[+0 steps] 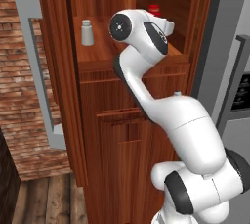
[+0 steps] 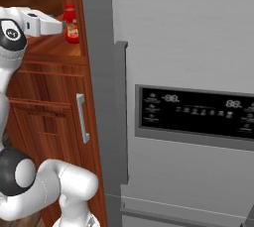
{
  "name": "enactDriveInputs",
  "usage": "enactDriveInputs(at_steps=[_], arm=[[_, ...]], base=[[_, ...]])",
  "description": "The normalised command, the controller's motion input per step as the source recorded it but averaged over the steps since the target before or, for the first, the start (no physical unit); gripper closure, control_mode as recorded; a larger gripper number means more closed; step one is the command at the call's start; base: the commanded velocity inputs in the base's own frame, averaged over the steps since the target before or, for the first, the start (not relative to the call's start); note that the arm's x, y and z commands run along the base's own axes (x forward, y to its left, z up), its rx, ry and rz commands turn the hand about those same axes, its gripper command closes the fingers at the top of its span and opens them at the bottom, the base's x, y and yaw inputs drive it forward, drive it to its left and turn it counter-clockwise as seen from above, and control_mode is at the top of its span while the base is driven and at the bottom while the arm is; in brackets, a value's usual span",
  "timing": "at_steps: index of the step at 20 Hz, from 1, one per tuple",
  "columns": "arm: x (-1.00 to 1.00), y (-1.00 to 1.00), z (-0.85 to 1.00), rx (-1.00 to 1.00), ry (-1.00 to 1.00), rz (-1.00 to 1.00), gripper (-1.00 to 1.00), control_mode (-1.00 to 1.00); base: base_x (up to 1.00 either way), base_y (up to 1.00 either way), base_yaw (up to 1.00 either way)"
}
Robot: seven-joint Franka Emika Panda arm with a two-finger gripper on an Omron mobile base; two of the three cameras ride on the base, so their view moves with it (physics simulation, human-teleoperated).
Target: Collect the turmeric, ketchup, and shaker from the cabinet and place them next to the stove.
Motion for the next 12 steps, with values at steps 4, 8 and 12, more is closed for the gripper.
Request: enactDriveInputs(at_steps=[4, 8, 12], arm=[[0.13, 0.0, 0.0, 0.0, 0.0, -0.03, -1.0, -1.0], [0.08, 0.0, 0.0, 0.0, 0.0, -0.03, -1.0, -1.0], [0.09, -0.02, 0.0, 0.0, 0.0, -0.03, -1.0, -1.0]], base=[[0.0, 0.0, 0.0], [0.0, 0.0, 0.0], [0.0, 0.0, 0.0]])
